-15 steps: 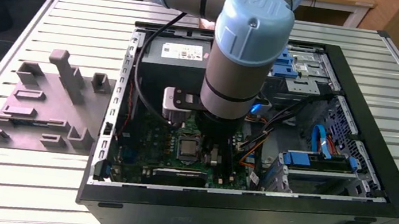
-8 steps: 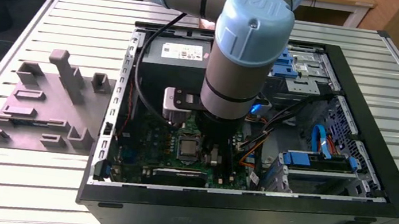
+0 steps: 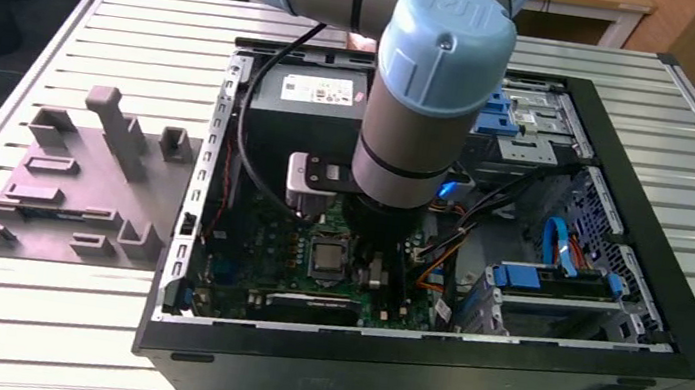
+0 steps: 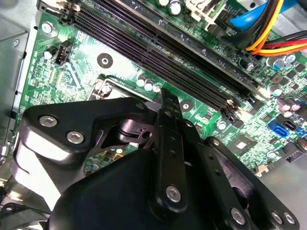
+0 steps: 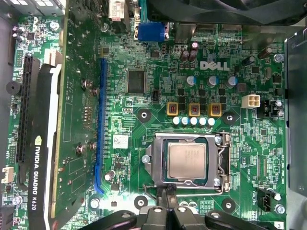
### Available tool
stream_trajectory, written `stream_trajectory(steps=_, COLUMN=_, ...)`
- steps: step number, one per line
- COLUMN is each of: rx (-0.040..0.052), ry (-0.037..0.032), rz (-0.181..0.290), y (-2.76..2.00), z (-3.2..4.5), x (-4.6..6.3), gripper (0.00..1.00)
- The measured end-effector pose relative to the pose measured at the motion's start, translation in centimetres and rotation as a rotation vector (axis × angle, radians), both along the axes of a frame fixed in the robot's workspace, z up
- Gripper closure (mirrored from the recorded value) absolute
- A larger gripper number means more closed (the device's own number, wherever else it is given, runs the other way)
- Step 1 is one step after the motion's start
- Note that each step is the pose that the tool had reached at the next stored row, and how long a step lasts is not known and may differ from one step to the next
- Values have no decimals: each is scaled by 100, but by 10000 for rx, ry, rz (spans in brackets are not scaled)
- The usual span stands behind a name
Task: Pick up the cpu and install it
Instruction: 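Install the first cpu locking lever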
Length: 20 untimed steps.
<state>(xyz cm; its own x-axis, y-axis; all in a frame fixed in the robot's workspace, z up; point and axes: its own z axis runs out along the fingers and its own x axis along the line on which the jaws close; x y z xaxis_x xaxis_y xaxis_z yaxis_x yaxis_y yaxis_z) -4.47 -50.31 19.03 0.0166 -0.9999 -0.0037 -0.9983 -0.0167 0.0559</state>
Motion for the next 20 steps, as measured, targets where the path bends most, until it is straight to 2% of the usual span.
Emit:
stream_trajectory(steps=16, rx=6, ry=0, rz=8, y=0, z=-48, x=10, gripper=89)
stream_trajectory(steps=20, rx=21, ry=-5, rz=8, y=2, z=-19, x=10, gripper=89)
